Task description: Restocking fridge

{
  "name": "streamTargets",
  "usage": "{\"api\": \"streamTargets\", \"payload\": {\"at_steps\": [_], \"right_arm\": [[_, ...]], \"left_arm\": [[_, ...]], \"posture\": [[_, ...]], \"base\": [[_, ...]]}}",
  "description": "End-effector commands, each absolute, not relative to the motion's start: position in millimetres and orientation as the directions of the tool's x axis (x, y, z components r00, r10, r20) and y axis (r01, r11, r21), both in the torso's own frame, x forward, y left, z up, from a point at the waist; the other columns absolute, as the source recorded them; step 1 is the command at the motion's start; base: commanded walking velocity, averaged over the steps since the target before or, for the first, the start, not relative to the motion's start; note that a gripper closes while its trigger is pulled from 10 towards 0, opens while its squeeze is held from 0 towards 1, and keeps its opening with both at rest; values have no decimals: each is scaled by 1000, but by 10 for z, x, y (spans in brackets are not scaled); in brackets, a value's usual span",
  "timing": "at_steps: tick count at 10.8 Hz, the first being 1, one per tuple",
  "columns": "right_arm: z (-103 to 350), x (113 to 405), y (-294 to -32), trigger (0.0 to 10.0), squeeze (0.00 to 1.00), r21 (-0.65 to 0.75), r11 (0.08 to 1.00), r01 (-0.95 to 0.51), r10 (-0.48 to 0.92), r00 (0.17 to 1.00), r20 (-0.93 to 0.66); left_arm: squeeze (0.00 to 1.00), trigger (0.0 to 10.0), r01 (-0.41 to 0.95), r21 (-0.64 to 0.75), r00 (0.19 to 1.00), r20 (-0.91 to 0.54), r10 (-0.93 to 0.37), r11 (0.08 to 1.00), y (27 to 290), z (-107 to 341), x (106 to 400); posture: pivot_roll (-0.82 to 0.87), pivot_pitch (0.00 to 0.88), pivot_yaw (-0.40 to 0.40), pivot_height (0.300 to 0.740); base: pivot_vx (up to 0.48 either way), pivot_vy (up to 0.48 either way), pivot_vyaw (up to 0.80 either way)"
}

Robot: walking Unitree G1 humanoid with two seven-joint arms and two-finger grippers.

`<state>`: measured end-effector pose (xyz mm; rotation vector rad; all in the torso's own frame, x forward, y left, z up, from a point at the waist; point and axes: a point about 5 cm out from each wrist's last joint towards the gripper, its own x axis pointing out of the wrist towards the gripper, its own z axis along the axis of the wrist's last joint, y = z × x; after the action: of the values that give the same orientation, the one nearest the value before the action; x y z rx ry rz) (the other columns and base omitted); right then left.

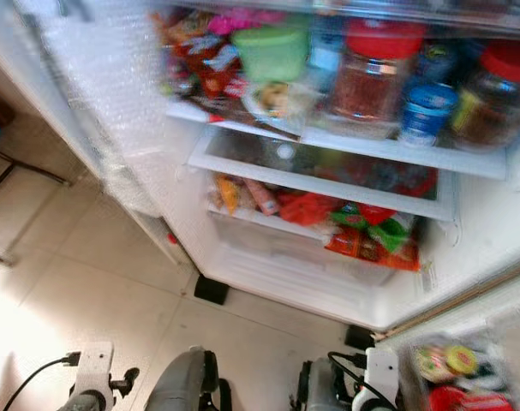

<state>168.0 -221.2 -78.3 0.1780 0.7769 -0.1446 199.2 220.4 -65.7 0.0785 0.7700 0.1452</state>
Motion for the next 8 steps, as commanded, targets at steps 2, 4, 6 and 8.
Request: {"api": "streamTargets", "payload": {"at_steps": [2, 4, 6, 8], "right_arm": [[-915, 1479, -2035, 10000, 0, 139, 974, 181, -9, 641, -768], [-916, 1479, -2030, 10000, 0, 142, 973, 184, -9, 641, -767], [-918, 1479, -2023, 10000, 0, 139, 973, 186, -13, 640, -768], [-919, 1478, -2019, 10000, 0, 136, 972, 189, -17, 639, -769]], "left_arm": [[0, 10000, -116, 153, 660, -726, 191, 981, 2305, -725, 1834], [0, 10000, -115, 152, 658, -729, 190, 982, 2307, -727, 1833], [0, 10000, -112, 148, 655, -732, 185, 983, 2307, -729, 1830], [0, 10000, -107, 146, 654, -735, 180, 984, 2307, -730, 1830]], "posture": [[78, 218, 98, 650], [78, 209, 100, 650], [77, 197, 104, 650], [78, 191, 107, 650]], "base": [[0, 472, 0], [0, 472, 0], [0, 472, 0], [0, 472, 0]]}}
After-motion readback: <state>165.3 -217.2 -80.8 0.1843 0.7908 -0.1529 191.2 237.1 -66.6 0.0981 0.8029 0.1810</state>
